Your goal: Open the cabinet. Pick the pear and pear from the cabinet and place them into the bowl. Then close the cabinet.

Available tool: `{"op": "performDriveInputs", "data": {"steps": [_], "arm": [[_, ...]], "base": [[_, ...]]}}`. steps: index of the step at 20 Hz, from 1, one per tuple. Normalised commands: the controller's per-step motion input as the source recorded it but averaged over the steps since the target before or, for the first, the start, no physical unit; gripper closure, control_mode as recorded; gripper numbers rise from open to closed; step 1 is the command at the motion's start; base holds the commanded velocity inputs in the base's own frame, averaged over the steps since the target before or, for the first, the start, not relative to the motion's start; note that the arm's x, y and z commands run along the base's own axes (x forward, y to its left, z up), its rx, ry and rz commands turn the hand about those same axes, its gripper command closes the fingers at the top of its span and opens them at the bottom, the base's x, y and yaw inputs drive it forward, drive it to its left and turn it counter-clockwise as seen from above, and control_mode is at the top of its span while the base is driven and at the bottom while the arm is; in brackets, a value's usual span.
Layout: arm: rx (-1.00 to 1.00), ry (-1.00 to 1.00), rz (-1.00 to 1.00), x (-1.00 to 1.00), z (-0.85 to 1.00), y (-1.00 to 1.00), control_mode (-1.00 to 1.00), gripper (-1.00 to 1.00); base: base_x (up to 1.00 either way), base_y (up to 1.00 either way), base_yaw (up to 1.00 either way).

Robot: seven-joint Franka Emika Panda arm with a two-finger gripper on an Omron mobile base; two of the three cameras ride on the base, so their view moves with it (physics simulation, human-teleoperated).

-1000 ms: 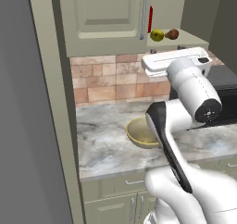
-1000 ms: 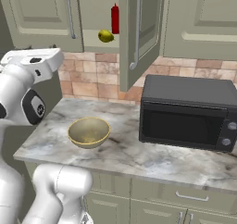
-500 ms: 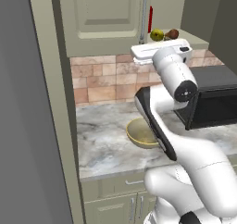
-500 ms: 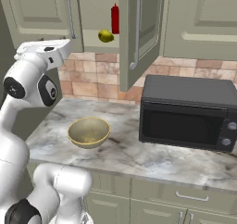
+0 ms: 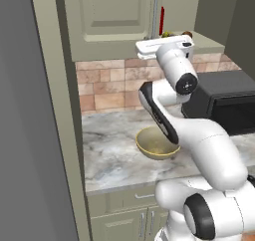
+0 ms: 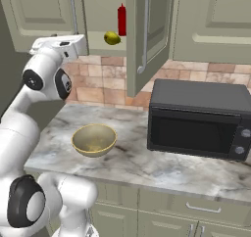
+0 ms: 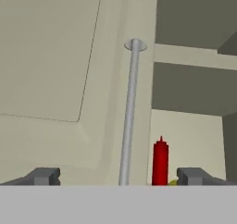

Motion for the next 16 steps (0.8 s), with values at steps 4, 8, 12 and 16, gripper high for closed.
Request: {"op": "performDriveInputs", "data": {"steps": [4, 8, 12, 16], "arm": [[0.0, 0.07, 0.0, 0.67, 0.29, 0.0, -1.0, -1.0], [0.0, 0.11, 0.0, 0.69, 0.26, 0.0, -1.0, -1.0], [0.03, 0.14, 0.0, 0.76, 0.08, -0.03, -1.0, -1.0], [0.08, 0.19, 0.0, 0.83, 0.0, -0.13, -1.0, -1.0]], "base": [[0.0, 0.0, 0.0], [0.0, 0.0, 0.0], [0.0, 0.0, 0.0], [0.0, 0.0, 0.0]]}}
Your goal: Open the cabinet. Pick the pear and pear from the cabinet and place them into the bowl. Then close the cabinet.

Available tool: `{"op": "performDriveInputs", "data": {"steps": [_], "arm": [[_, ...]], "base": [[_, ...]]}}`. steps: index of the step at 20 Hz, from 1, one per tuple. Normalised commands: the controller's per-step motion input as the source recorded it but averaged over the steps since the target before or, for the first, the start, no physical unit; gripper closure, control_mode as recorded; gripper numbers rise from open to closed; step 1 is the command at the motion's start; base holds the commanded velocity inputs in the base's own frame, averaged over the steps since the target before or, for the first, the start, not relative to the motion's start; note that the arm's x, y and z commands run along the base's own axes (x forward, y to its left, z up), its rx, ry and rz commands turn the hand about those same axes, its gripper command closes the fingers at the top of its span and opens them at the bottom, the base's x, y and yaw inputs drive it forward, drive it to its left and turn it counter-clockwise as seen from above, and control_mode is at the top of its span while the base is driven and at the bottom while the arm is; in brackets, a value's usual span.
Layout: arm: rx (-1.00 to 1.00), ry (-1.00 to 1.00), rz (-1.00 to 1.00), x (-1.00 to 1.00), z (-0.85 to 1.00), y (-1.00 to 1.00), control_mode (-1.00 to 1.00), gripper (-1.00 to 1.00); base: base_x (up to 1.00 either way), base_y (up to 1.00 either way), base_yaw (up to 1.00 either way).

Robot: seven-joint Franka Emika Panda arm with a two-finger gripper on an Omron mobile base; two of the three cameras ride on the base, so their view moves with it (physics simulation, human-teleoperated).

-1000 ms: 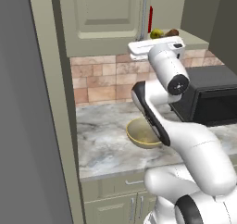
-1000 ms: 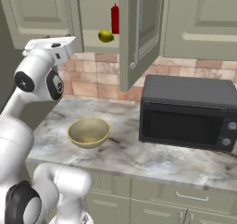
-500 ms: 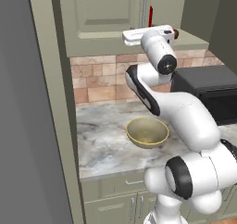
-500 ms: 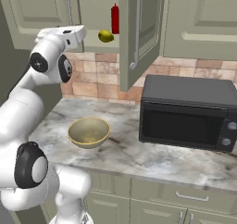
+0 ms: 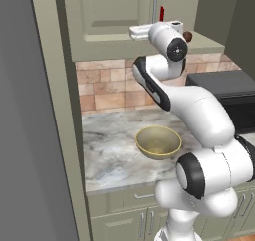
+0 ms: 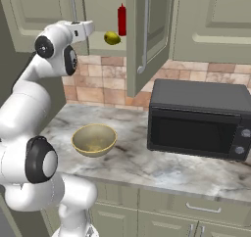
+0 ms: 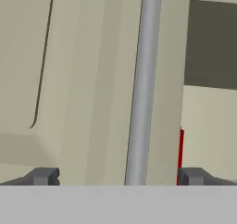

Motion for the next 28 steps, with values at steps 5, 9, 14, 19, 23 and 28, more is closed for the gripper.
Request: {"op": "performDriveInputs", "data": {"steps": [5, 9, 14, 19, 23, 28], "arm": [[0.03, 0.13, 0.0, 0.89, -0.03, -0.03, -1.0, 1.0], [0.0, 0.01, 0.0, 0.11, 0.0, 0.0, -1.0, 1.0], [0.0, 0.0, 0.0, 0.0, 0.0, 0.0, -1.0, 1.0], [0.0, 0.0, 0.0, 0.0, 0.0, 0.0, -1.0, 1.0], [0.0, 0.0, -0.02, -0.04, 0.0, 0.01, -1.0, 1.0], [0.0, 0.0, -0.07, -0.41, 0.0, 0.33, -1.0, 1.0]], "base": [[0.0, 0.0, 0.0], [0.0, 0.0, 0.0], [0.0, 0.0, 0.0], [0.0, 0.0, 0.0], [0.0, 0.0, 0.0], [0.0, 0.0, 0.0]]}}
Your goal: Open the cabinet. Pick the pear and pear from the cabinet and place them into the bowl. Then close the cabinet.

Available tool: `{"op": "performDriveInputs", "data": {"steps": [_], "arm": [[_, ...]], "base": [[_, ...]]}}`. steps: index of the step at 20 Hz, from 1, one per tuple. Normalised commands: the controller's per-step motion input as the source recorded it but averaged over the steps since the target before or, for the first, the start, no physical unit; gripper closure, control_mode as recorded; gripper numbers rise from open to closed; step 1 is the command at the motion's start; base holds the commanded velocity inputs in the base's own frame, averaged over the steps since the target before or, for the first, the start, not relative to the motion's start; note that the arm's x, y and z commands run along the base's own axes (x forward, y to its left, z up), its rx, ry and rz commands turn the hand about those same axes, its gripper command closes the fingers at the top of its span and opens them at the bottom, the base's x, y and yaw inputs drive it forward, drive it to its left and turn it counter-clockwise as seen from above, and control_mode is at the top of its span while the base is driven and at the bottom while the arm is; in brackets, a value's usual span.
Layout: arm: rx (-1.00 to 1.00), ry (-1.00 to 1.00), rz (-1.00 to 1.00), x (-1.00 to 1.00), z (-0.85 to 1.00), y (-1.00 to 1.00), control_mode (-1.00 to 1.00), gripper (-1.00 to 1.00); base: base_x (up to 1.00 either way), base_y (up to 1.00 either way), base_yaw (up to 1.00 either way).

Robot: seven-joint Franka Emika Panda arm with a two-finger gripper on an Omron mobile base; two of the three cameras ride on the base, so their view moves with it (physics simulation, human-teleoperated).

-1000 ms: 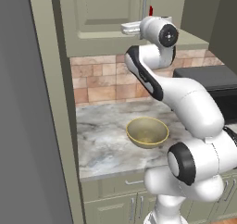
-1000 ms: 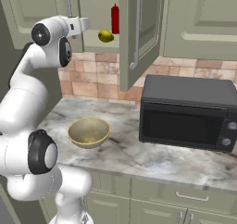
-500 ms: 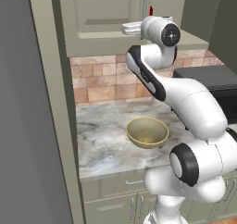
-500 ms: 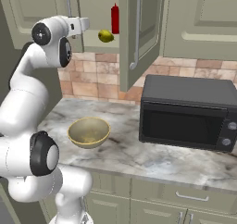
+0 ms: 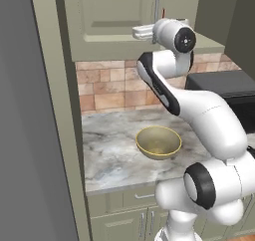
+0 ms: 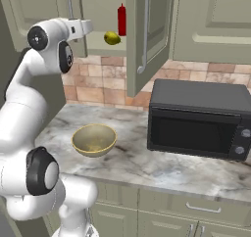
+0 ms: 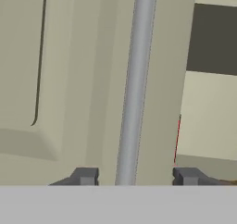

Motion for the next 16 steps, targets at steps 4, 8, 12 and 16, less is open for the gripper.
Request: {"op": "performDriveInputs", "data": {"steps": [4, 8, 12, 16], "arm": [[-0.01, 0.0, -0.06, -0.65, 0.02, 0.6, -1.0, 1.0], [-0.04, -0.02, -0.05, -0.65, 0.03, 0.71, -1.0, 1.0], [-0.05, -0.03, -0.04, -0.56, 0.0, 0.84, -1.0, 1.0], [-0.06, -0.04, -0.03, -0.59, 0.0, 0.91, -1.0, 1.0]], "base": [[0.0, 0.0, 0.0], [0.0, 0.0, 0.0], [0.0, 0.0, 0.0], [0.0, 0.0, 0.0]]}}
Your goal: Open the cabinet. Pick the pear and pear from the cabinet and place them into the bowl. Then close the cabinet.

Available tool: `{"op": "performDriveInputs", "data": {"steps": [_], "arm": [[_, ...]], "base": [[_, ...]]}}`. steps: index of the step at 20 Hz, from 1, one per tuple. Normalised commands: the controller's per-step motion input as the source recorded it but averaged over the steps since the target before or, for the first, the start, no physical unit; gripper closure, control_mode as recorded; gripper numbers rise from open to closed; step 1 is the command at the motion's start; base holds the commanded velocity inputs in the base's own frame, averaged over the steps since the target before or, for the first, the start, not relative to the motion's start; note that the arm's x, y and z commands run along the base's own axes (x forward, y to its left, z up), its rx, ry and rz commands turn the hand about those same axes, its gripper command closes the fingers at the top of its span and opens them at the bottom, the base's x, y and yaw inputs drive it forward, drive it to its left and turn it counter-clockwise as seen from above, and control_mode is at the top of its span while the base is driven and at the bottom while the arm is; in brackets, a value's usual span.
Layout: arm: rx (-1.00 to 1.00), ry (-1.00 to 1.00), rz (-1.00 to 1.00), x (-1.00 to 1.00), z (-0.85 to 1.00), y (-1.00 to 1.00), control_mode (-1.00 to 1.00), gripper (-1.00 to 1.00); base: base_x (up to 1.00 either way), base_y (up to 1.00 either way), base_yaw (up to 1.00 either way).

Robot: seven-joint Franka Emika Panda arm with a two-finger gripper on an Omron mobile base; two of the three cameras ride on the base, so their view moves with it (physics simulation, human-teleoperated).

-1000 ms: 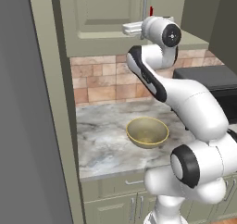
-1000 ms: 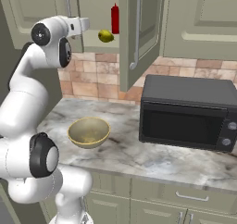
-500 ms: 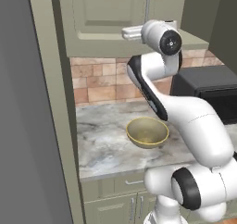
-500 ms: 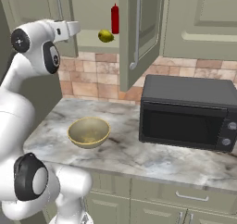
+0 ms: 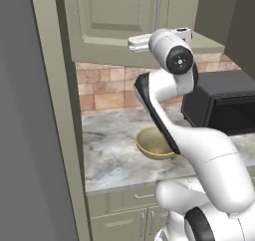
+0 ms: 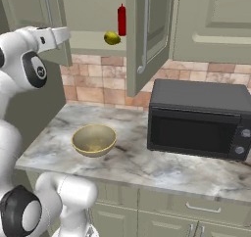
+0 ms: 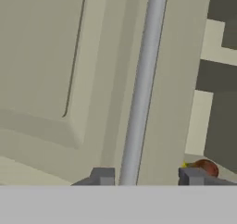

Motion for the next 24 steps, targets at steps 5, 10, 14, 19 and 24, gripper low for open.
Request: {"op": "performDriveInputs", "data": {"steps": [5, 10, 14, 19, 24], "arm": [[-0.07, -0.03, -0.04, -0.61, 0.02, 1.0, -1.0, 1.0], [-0.09, -0.03, -0.04, -0.68, 0.0, 1.0, -1.0, 1.0], [-0.11, -0.01, -0.05, -0.53, 0.0, 1.0, -1.0, 1.0], [-0.01, -0.04, -0.01, -0.02, 0.03, 0.06, -1.0, -1.0], [0.38, -0.15, -0.01, -0.03, 0.13, -1.0, -1.0, -1.0]], "base": [[0.0, 0.0, 0.0], [0.0, 0.0, 0.0], [0.0, 0.0, 0.0], [0.0, 0.0, 0.0], [0.0, 0.0, 0.0]]}}
